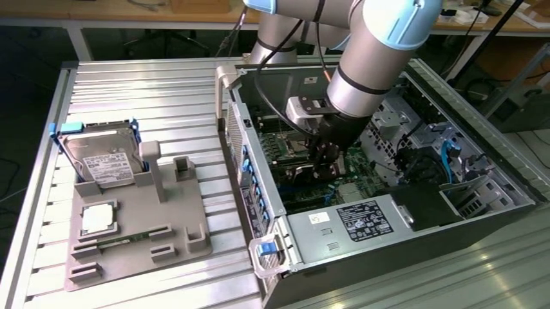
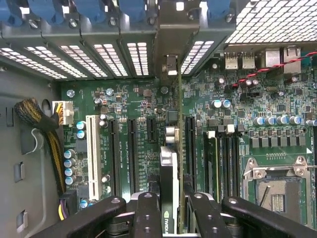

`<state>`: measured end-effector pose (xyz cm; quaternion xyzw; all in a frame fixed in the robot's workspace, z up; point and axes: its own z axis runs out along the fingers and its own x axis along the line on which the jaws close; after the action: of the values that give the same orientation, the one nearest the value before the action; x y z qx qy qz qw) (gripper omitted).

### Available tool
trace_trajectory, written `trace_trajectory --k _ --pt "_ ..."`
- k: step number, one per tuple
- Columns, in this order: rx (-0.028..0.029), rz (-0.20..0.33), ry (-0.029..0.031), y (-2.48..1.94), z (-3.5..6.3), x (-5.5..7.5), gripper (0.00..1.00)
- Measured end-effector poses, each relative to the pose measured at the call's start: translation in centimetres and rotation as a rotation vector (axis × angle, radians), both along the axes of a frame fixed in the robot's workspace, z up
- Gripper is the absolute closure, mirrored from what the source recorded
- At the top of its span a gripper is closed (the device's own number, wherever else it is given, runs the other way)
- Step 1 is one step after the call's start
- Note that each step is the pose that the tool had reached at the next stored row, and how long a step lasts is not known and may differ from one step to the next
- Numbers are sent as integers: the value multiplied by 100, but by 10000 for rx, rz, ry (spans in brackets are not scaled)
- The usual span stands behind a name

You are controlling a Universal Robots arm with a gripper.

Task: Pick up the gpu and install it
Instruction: 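Insert the gpu into the slot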

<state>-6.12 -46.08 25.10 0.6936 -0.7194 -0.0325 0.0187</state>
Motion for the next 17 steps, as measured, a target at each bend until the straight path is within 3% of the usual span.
trace_trajectory --k 8,17 --pt "0 1 3 0 -4 -12 73" --pt "-2 -1 1 -1 65 0 73"
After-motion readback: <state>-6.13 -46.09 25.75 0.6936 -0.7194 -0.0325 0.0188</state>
